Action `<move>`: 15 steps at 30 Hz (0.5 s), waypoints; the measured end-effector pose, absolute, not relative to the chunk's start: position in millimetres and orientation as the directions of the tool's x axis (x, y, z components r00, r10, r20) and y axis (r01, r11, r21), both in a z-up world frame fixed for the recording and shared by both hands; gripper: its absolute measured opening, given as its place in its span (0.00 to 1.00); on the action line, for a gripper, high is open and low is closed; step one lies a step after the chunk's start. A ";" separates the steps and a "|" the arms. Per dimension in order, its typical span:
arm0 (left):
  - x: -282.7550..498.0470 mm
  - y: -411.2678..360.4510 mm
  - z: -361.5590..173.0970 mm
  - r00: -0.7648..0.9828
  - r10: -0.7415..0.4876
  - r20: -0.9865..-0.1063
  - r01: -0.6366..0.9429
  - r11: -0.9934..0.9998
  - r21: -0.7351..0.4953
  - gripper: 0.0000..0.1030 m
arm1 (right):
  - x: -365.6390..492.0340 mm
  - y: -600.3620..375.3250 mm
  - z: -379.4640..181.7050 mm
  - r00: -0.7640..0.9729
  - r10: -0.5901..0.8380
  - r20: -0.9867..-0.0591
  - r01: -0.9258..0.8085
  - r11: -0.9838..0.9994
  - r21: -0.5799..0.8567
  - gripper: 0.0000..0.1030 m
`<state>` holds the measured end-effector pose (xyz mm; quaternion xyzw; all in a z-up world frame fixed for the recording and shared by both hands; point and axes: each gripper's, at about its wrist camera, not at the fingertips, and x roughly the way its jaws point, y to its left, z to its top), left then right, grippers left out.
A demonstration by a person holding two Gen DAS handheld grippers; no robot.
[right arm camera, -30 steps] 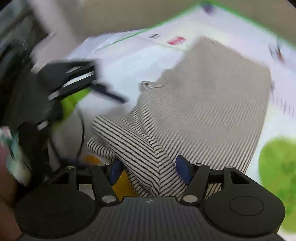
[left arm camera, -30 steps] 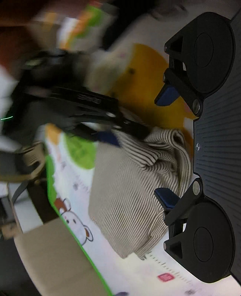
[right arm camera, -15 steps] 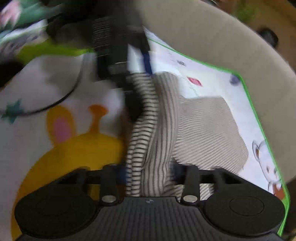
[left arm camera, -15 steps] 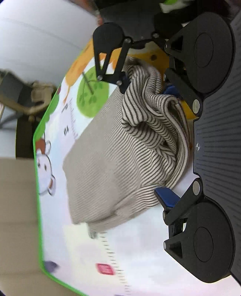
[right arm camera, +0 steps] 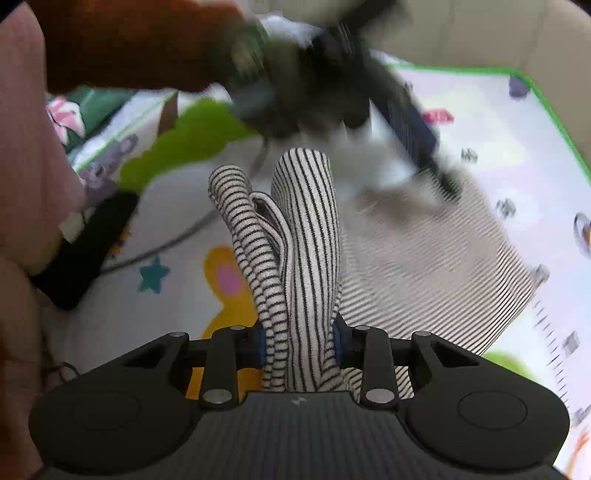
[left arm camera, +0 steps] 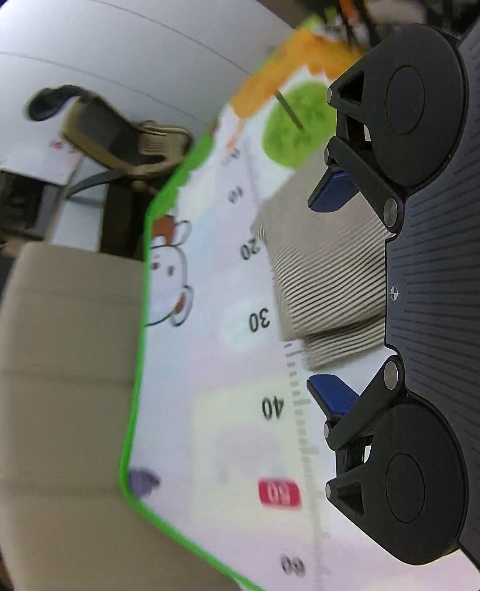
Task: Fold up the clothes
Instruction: 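Grasp the folded shirt end with the right tool and lift it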
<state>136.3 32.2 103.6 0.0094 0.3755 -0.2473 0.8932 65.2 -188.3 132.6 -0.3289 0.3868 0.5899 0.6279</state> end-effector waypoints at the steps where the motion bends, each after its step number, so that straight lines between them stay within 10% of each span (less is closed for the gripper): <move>1: 147.7 23.8 90.8 0.577 -0.423 -0.699 0.455 0.877 -0.155 0.95 | 72.9 -183.0 145.4 0.015 0.498 -0.867 -0.995 0.094 0.036 0.29; 15: 152.5 119.4 60.0 0.601 -0.372 -0.707 0.209 0.927 -0.310 0.83 | 218.4 -129.7 64.4 0.077 0.566 -0.821 -0.972 0.225 0.064 0.39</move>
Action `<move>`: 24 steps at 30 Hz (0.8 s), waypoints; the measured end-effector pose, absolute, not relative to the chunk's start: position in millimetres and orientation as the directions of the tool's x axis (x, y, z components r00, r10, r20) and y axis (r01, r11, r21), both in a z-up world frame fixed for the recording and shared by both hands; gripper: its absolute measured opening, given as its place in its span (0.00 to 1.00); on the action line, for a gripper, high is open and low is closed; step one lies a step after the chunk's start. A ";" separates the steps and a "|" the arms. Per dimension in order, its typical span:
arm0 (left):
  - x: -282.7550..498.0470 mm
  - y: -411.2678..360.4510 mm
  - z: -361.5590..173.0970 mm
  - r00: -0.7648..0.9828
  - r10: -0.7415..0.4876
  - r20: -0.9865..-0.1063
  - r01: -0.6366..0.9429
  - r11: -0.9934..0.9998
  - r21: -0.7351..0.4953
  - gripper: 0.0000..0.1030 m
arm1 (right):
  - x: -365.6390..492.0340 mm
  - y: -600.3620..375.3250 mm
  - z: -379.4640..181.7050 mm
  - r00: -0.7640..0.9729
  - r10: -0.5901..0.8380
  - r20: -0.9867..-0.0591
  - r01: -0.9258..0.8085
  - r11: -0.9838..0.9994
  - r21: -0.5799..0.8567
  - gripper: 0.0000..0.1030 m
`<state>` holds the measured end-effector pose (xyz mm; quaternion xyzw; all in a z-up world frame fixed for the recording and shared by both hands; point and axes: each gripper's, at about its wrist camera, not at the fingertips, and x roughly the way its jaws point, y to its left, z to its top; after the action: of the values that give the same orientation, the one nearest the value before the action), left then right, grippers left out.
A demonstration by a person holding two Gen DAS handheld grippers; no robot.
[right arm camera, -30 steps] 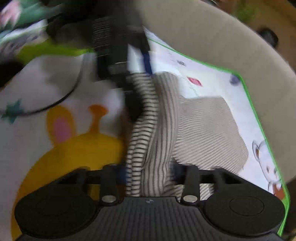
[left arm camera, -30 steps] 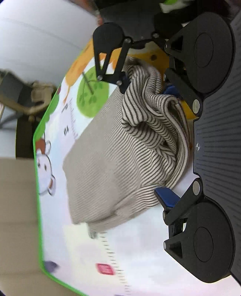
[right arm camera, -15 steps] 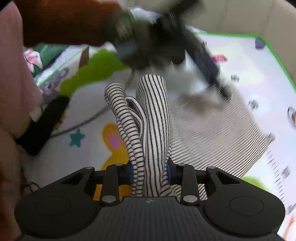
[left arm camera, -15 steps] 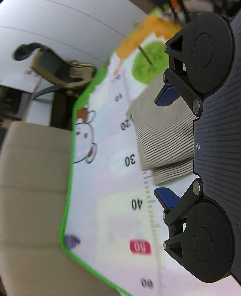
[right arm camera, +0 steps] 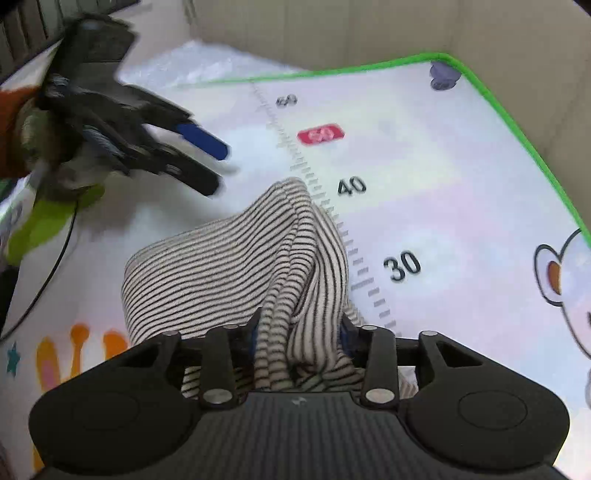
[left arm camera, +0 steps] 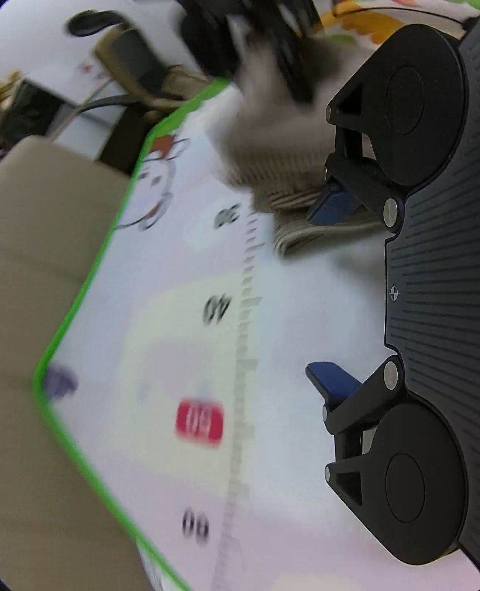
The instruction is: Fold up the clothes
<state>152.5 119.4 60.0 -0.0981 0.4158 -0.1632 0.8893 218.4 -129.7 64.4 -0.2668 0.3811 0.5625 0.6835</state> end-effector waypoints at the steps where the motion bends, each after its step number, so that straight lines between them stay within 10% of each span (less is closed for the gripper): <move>1: 146.7 125.6 67.4 0.616 -0.376 -0.693 0.204 0.925 -0.320 0.83 | 225.1 -136.2 66.5 0.076 0.579 -0.812 -0.970 0.231 0.074 0.39; 11: 106.9 57.6 126.3 0.604 -0.704 -0.373 0.564 0.708 -0.425 0.74 | 233.8 -163.4 105.2 0.199 0.638 -0.744 -0.924 0.374 0.073 0.58; 20: 122.1 13.5 85.0 0.603 -0.514 -0.610 0.457 0.849 -0.263 0.73 | 198.7 -235.6 165.2 0.402 0.769 -0.497 -0.814 0.549 0.190 0.37; 24: 122.2 7.2 79.1 0.604 -0.481 -0.636 0.445 0.865 -0.231 0.75 | 200.5 -228.6 109.2 0.370 0.705 -0.605 -0.760 0.604 0.239 0.37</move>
<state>122.2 7.2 79.1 -0.0245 0.3624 -0.2585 0.8951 200.5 -228.6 109.2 -0.0400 0.3447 0.4431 0.8266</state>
